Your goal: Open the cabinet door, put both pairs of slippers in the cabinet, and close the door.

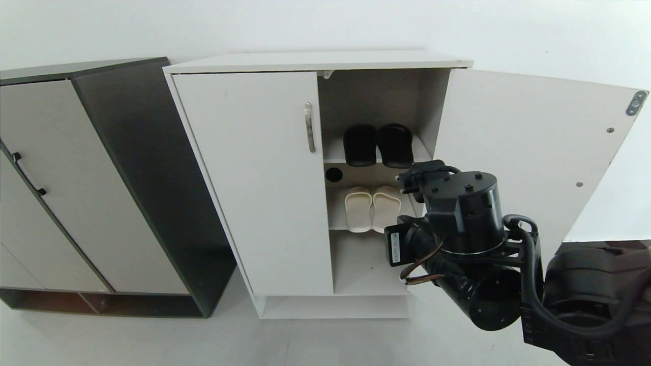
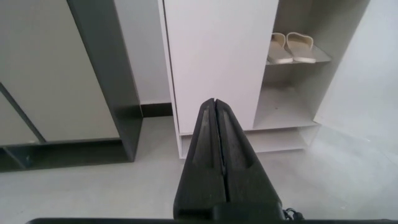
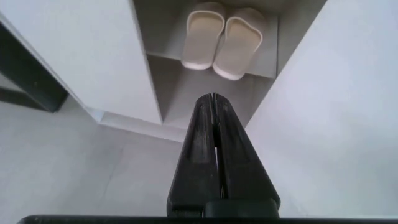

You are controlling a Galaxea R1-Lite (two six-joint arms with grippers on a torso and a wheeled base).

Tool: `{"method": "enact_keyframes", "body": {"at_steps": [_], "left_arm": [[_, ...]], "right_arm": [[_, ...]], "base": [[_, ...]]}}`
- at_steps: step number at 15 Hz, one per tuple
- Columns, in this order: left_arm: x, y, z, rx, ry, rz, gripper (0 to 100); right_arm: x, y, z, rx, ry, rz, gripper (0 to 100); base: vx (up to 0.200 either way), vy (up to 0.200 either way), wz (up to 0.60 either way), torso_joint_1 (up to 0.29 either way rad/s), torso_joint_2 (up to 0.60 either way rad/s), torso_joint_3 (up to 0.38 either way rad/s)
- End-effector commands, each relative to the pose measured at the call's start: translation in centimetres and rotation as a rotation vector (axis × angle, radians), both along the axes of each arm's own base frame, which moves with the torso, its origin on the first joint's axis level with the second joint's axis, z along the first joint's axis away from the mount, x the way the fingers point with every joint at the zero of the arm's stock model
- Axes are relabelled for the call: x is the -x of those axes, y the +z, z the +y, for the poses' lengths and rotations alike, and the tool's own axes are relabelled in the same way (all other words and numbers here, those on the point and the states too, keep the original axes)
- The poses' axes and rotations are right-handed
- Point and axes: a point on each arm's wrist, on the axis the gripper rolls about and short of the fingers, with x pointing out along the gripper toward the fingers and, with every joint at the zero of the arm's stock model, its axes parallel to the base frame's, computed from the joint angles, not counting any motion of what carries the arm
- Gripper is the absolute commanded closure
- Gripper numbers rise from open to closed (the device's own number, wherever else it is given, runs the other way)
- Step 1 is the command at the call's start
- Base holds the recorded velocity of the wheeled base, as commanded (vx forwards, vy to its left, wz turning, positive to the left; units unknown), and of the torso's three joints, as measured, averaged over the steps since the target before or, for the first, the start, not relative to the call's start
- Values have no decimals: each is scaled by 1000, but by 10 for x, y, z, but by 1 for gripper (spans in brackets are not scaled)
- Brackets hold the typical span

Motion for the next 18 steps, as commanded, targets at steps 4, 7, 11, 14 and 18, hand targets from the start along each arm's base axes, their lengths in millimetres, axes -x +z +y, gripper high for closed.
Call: {"method": "enact_keyframes", "body": {"at_steps": [4,7,11,14,18], "left_arm": [[0,0,0,0,0,0,100],[0,0,0,0,0,0,100],[0,0,0,0,0,0,100],[0,0,0,0,0,0,100],[0,0,0,0,0,0,100]], "right_arm": [[1,-5,-1,29,5,6,100],[0,-5,-1,29,3,6,100],[0,-2,0,-3,10,-10,100],[-1,0,2,-49,32,-42,100],[-1,-1,2,-47,32,-43,100]], "base": [[0,0,0,0,0,0],[0,0,0,0,0,0],[0,0,0,0,0,0],[0,0,0,0,0,0],[0,0,0,0,0,0]]}}
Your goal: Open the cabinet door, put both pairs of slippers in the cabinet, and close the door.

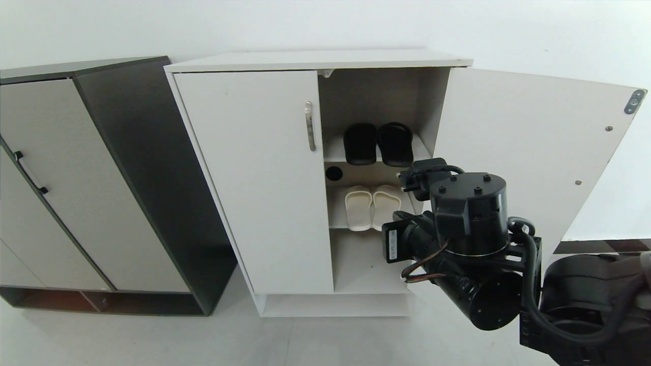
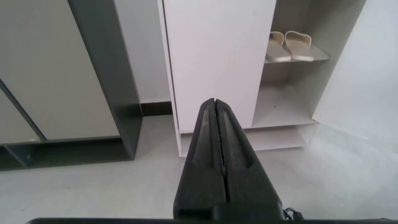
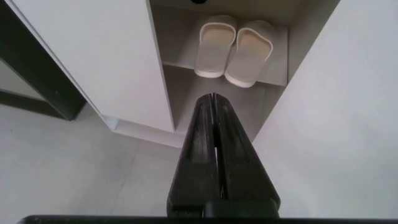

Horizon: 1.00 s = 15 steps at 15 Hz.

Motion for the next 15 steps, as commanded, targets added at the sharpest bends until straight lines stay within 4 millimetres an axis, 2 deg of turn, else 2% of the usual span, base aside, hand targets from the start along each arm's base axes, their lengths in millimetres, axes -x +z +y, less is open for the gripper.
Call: {"method": "enact_keyframes", "body": {"at_steps": [1,4,7,15], "left_arm": [[0,0,0,0,0,-1,100],[0,0,0,0,0,-1,100],[0,0,0,0,0,-1,100],[0,0,0,0,0,-1,100]], "right_arm": [[0,-1,0,1,0,1,100],[0,-1,1,3,0,2,100],[-1,-2,1,5,0,3,100],[-1,-2,1,5,-3,3,100]], "base": [[0,0,0,2,-159,-173],[0,0,0,23,-206,-334],[0,0,0,43,-525,-362],[0,0,0,130,-468,-337]]}}
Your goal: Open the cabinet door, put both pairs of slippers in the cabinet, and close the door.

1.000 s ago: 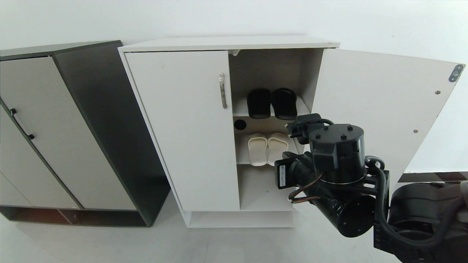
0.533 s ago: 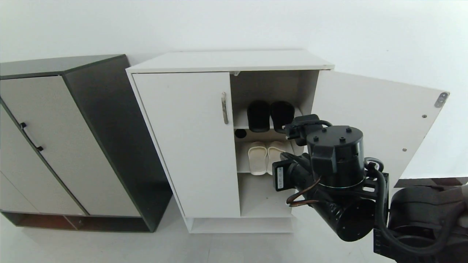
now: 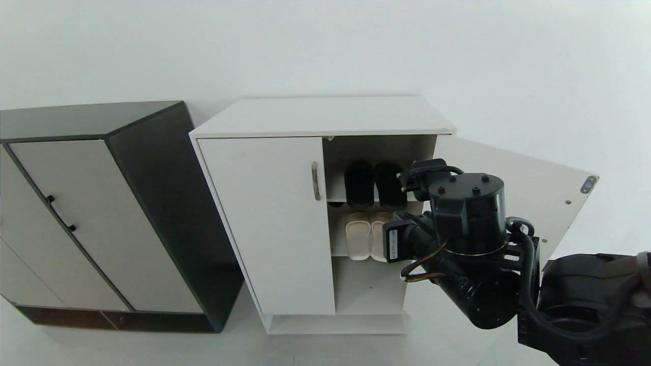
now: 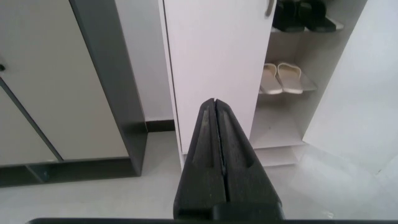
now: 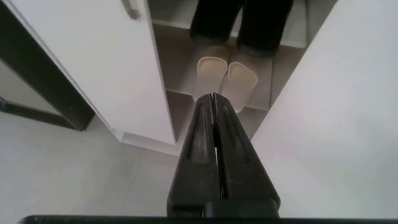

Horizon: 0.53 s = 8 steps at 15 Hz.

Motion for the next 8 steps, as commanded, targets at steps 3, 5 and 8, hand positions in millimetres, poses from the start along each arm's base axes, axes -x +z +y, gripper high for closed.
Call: {"method": "enact_keyframes", "body": {"at_steps": [3,5,8], "left_arm": [[0,0,0,0,0,0,100],[0,0,0,0,0,0,100],[0,0,0,-1,0,0,100]], "right_arm": [[0,0,0,1,0,1,100],[0,0,0,1,0,1,100],[-1,-2,1,5,0,3,100]], "base": [[0,0,0,168,-481,-317],[0,0,0,186,-493,-308],[0,0,0,196,-509,-307]]}}
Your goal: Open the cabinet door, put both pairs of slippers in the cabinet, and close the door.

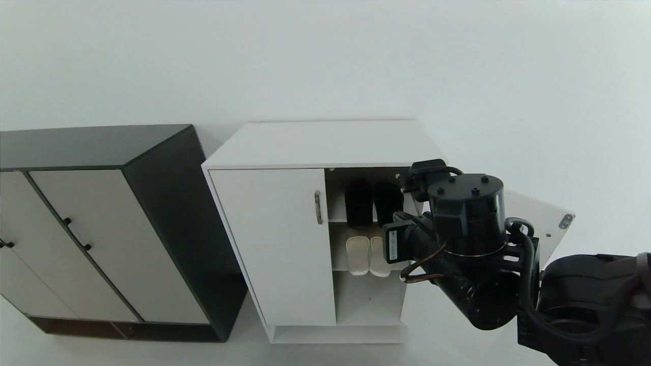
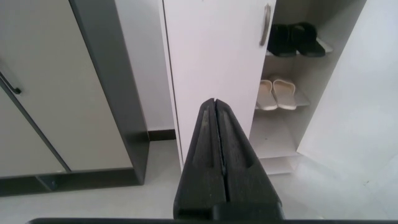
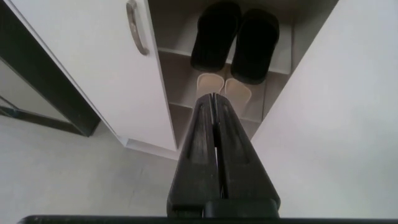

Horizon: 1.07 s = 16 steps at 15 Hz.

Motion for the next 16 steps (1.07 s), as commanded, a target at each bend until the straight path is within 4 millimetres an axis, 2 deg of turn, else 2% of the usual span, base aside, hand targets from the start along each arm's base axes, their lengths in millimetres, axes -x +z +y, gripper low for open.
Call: {"method": "enact_keyframes", "body": {"at_steps": [1,12,16], "left_arm": [[0,0,0,0,0,0,100],[0,0,0,0,0,0,100],[0,0,0,0,0,0,100]], "right_arm": [[-1,-2,1,4,1,3,100],[1,-5,0,15,-2,9,100],[1,-4,-1,19,-1,8,100]], "base": [[0,0,0,198,-500,-310],[0,0,0,240,-563,-311],[0,0,0,21,-55,-24]]}}
